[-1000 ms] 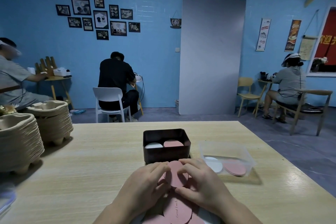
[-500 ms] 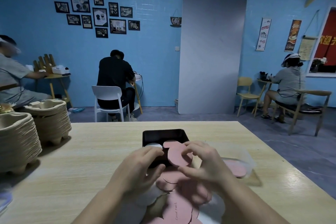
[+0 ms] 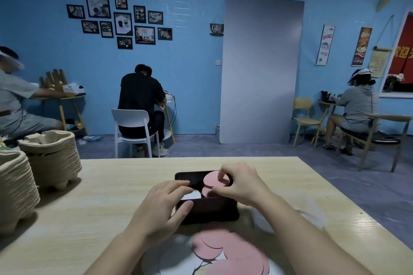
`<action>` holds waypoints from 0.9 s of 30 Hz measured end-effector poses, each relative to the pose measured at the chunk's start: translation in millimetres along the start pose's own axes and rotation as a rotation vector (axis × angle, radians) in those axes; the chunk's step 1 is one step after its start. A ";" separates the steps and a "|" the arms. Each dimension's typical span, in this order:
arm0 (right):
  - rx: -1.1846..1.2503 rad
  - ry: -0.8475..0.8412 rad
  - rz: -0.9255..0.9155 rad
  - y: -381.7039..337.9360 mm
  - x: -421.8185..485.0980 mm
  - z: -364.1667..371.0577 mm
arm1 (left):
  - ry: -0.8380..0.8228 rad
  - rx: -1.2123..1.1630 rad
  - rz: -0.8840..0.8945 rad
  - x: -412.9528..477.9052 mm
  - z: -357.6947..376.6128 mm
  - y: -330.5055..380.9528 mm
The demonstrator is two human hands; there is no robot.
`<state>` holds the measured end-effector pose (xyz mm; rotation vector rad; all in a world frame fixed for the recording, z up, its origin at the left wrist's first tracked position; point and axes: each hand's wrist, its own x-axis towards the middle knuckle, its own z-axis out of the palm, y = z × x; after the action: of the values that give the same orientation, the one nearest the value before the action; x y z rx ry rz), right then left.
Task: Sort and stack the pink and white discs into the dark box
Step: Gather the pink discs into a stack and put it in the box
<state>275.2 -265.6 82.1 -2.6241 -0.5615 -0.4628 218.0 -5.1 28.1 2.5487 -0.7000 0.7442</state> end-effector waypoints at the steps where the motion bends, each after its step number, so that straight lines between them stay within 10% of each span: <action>1: -0.029 -0.019 0.005 -0.3 3.6 0.7 | 0.007 -0.006 -0.001 -1.4 1.1 -1.2; 14: -0.274 -0.254 0.094 -7.0 23.6 6.6 | -0.025 0.013 0.009 -4.2 0.0 -4.0; 27: 0.027 -0.006 -0.017 5.7 -2.1 1.4 | -0.366 0.064 -0.012 34.3 -21.3 14.0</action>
<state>276.3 -270.4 78.2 -2.5977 -0.5887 -0.4493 227.1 -17.9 67.8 2.7773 -0.7811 0.2984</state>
